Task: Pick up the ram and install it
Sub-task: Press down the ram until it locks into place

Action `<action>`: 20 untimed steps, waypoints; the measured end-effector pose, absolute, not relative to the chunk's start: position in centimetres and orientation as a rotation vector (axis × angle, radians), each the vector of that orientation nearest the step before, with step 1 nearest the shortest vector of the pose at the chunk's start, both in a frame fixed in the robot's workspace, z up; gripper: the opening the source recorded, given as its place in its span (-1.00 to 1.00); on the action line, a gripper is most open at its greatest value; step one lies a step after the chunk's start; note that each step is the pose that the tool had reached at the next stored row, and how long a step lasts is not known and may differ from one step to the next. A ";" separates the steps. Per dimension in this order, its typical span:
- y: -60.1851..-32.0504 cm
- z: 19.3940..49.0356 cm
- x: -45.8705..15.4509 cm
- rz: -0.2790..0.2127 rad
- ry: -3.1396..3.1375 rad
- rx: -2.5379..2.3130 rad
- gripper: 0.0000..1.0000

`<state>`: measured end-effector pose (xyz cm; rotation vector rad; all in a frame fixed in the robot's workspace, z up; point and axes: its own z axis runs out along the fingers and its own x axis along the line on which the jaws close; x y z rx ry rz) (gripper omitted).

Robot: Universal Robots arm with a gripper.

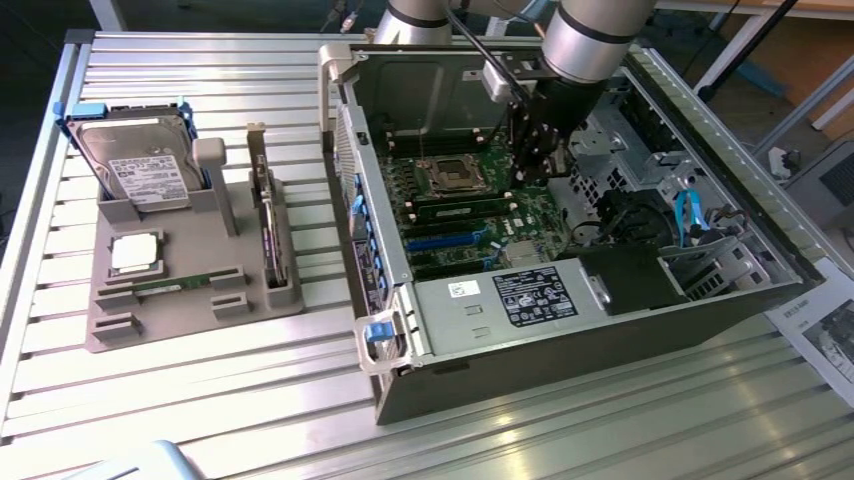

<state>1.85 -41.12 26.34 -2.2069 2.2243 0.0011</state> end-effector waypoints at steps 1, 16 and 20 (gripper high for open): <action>-41.1 26.2 1.8 0.001 2.224 -2.207 -0.80; -41.1 24.9 1.8 0.001 2.224 -2.207 -0.80; -41.1 24.9 2.2 0.001 2.224 -2.207 -0.80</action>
